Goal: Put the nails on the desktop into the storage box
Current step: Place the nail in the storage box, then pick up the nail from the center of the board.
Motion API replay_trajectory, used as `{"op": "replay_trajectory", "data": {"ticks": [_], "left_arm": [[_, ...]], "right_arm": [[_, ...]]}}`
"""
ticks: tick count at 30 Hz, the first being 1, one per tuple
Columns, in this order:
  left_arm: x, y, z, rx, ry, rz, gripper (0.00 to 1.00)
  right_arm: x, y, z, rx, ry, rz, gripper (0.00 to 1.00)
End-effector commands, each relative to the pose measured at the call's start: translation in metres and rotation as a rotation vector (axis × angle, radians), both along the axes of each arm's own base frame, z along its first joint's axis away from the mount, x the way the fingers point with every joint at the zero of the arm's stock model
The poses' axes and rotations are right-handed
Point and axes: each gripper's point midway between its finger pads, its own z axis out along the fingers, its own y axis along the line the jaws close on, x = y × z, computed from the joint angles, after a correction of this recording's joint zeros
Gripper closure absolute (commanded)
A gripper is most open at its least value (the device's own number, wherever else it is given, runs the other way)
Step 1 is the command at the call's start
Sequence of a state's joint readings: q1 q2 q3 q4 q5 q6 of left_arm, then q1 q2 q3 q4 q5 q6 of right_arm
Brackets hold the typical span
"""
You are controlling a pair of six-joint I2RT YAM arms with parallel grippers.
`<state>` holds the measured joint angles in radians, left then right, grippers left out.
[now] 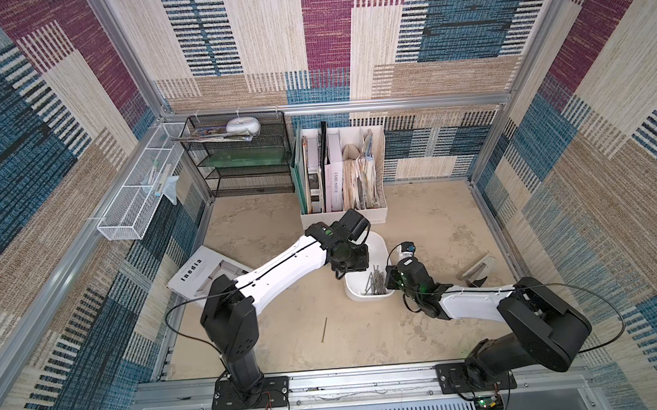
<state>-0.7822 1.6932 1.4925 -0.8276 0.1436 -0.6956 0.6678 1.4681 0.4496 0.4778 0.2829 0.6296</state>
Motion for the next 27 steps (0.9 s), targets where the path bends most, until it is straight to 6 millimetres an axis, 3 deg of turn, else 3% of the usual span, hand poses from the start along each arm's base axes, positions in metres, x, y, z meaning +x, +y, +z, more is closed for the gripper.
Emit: {"op": "replay_trajectory", "data": {"ticks": [1, 5, 8, 14, 27], "left_arm": [[-0.032, 0.046, -0.012, 0.096, 0.018, 0.003, 0.66], [-0.078, 0.099, -0.050, 0.177, 0.087, 0.067, 0.66], [-0.090, 0.117, -0.074, 0.207, 0.098, 0.100, 0.65], [-0.093, 0.106, -0.109, 0.195, 0.153, 0.100, 0.65], [-0.116, 0.103, -0.169, 0.296, 0.265, 0.027, 0.69]], "right_arm": [[-0.006, -0.003, -0.010, -0.025, 0.037, 0.005, 1.00], [-0.006, -0.002, -0.009, -0.024, 0.038, 0.008, 1.00], [-0.006, -0.002, -0.009, -0.022, 0.038, 0.009, 1.00], [-0.006, -0.001, -0.008, -0.023, 0.037, 0.012, 1.00], [-0.004, 0.000, -0.011, -0.038, 0.041, 0.017, 1.00]]}}
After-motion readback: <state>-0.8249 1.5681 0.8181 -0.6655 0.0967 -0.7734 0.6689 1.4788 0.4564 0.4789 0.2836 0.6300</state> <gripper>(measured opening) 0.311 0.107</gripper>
